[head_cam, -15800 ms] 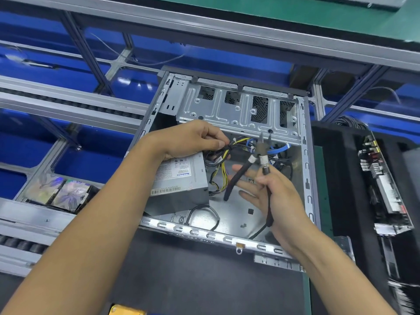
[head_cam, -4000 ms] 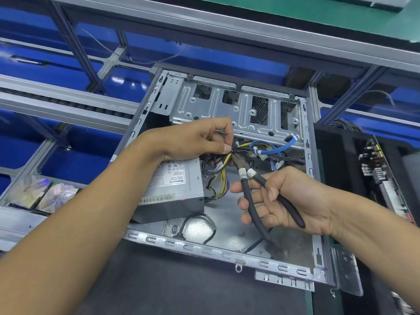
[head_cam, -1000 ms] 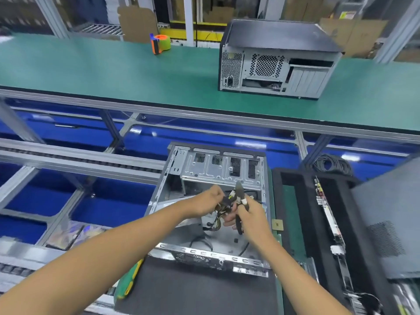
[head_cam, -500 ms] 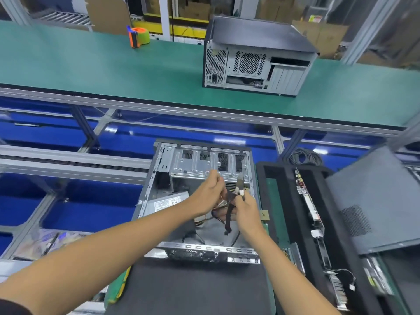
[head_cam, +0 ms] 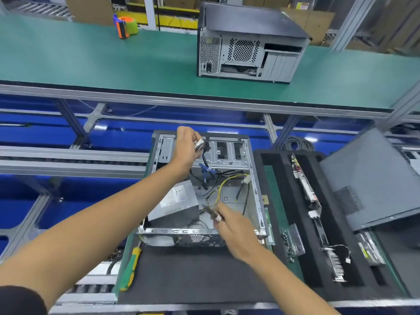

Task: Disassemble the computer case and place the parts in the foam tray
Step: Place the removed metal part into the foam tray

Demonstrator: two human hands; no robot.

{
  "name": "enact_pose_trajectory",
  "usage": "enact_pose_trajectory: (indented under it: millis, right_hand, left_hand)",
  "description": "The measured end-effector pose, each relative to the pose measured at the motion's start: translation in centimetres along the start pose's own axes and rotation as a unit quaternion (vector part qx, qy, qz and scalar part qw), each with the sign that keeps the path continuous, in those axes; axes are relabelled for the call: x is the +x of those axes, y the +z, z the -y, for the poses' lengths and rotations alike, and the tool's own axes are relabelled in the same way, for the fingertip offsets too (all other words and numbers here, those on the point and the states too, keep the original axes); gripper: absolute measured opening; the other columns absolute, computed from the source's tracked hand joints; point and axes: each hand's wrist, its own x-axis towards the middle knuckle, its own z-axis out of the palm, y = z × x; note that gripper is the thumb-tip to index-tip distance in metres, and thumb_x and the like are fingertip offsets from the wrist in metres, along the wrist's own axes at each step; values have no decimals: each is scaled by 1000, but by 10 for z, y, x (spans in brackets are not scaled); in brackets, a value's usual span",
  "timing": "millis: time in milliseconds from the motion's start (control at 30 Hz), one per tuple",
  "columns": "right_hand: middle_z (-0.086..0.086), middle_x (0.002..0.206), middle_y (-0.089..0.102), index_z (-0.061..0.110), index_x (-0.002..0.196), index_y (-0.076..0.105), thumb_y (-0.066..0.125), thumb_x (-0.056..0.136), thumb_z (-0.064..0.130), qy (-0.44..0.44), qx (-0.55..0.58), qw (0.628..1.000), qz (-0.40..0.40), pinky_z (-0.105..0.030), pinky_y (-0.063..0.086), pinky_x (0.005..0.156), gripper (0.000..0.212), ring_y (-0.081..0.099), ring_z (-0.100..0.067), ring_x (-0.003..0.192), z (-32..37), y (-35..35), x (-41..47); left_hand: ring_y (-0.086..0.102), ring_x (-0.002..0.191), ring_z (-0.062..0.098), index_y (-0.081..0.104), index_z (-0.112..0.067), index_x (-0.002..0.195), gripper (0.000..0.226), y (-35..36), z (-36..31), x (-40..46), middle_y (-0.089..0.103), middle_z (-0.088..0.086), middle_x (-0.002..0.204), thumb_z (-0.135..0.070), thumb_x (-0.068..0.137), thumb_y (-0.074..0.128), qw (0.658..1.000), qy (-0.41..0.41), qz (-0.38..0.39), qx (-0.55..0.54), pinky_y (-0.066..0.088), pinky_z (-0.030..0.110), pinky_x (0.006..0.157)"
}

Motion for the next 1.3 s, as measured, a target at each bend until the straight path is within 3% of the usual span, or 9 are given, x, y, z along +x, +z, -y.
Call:
enact_pose_trajectory:
  millis: [100, 200, 300, 433, 533, 667, 900, 1067, 1300]
  right_hand:
    - [10, 82, 49, 30, 95, 43, 45, 85, 26, -117, -43, 992, 18, -36, 37, 59, 11, 45, -17, 68, 9, 18, -16]
    - [7, 86, 53, 24, 98, 48, 51, 78, 36, -252, -227, 939, 61, -29, 39, 53, 23, 51, -16, 67, 4, 54, -23]
    - [5, 91, 56, 24, 104, 49, 59, 78, 44, -203, -307, 923, 111, -29, 46, 63, 34, 56, -16, 75, -10, 99, -27]
    - [-4, 105, 61, 19, 115, 54, 64, 84, 28, -151, -324, 913, 197, -36, 50, 81, 34, 59, -24, 92, -26, 142, -23]
    - [4, 102, 60, 27, 106, 60, 72, 73, 39, -100, -331, 909, 231, -29, 53, 79, 37, 63, -17, 91, -29, 159, -20]
    - [6, 118, 66, 28, 117, 62, 81, 66, 49, -126, -346, 908, 199, -30, 48, 98, 58, 61, -15, 106, -29, 167, -27]
    - [0, 140, 39, 31, 138, 39, 36, 83, 13, -272, -483, 823, 129, -30, 27, 112, 57, 39, -18, 126, -22, 136, -12]
    - [0, 160, 34, 31, 145, 34, 30, 104, 19, -360, -538, 726, 234, -36, 21, 123, 43, 34, -18, 145, -42, 115, -15]
    - [-5, 170, -15, 14, 163, -3, 22, 109, 17, -313, -513, 753, 269, -37, -10, 124, 59, -1, -22, 158, -66, 115, -14]
  left_hand:
    - [50, 48, 8, 46, -10, 93, 14, -5, -2, -1, 63, 17, 90, -12, 89, 33, 1000, -3, 9, -3, 31, 21, 39]
    - [39, 37, 11, 58, 11, 100, 38, -8, 0, 1, 64, 11, 61, -10, 86, 30, 1000, -12, 8, 7, 26, 21, 37]
    - [36, 36, 13, 58, 3, 75, 31, -7, 0, -2, 62, 8, 55, -9, 85, 31, 1000, -12, 2, -9, 25, 21, 37]
    - [46, 54, 15, 40, -8, 82, 10, -10, 8, -2, 53, 8, 72, -9, 88, 33, 999, -26, -20, -27, 31, 20, 39]
    - [60, 77, 22, 45, -11, 90, 10, -11, 15, -3, 57, 10, 86, -14, 84, 36, 999, -43, -23, -17, 36, 19, 41]
    - [56, 63, 11, 44, -23, 82, 6, -6, 8, -3, 59, -4, 75, -23, 79, 39, 1000, -8, -13, -22, 38, 23, 47]
    - [41, 49, 8, 41, -19, 83, 6, 15, -25, 2, 54, -4, 68, -17, 86, 37, 997, 71, 7, -40, 34, 21, 42]
    - [44, 55, 12, 45, -9, 89, 11, 30, -40, -1, 52, 2, 68, -16, 82, 40, 996, 76, 34, -10, 43, 26, 48]
    - [46, 55, 10, 41, -22, 86, 6, 43, -44, -12, 55, -2, 70, -21, 79, 41, 997, 71, 11, -3, 41, 21, 46]
